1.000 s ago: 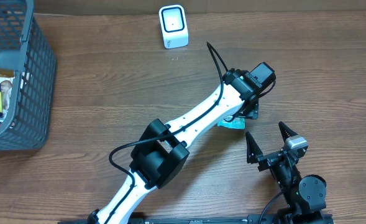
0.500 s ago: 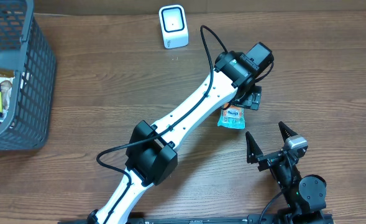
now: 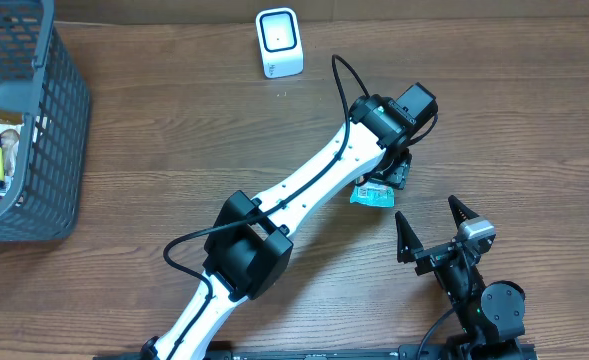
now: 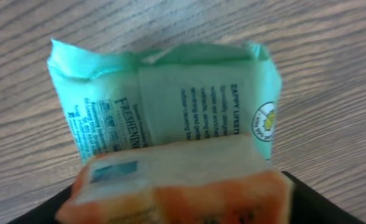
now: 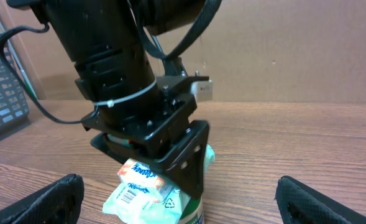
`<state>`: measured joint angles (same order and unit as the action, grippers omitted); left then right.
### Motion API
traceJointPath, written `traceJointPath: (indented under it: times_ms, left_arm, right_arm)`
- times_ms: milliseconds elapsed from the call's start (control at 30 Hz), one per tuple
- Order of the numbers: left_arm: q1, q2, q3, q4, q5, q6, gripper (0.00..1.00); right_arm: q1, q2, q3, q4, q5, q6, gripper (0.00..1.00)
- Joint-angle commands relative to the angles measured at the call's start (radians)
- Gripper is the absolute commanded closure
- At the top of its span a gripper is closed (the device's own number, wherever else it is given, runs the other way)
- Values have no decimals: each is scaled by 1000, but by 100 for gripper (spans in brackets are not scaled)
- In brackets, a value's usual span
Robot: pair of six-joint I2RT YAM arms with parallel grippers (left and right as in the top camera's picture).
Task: Scan the item barcode
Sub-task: 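Lower the left gripper and set the wipes pack beside the green jar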
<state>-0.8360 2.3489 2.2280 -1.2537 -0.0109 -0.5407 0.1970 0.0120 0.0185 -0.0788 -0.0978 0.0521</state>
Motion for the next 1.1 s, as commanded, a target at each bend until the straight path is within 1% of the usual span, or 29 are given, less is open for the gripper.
traceJointPath:
  times_ms: [0,33,100,200,600,700,900,967,1067]
  left_arm:
    - [-4,-20,-8,8,4,2,41]
    - [-4,-20,-8,10,6,2,42]
    - [-3,-20,-8,10,12,2,56]
    - [-1,-23,-1,8,11,2,62]
    - [45,-97,21,-3,7,2,57]
    - [73,-119,21,-8,1,2,59]
    - [132,-124,18,-101,-9,2,60]
    - [143,-124,18,-129,-48,-3,60]
    - [152,-124,16,-170,-111,-43,61]
  right_arm:
    - [-2,-9,-11,5,-1,4,0]
    - [-2,-9,-11,5,-1,4,0]
    - [-2,-9,-11,5,-1,4,0]
    - [-2,-9,-11,5,-1,4,0]
    - [-2,-9,-11,5,-1,4,0]
    - [-2,-9,-11,5,-1,4,0]
    - [-2,-9,-11,5,-1,4,0]
    - [-2,-9,-11,5,-1,4,0]
    - [-2,-9,-11,5,-1,4,0]
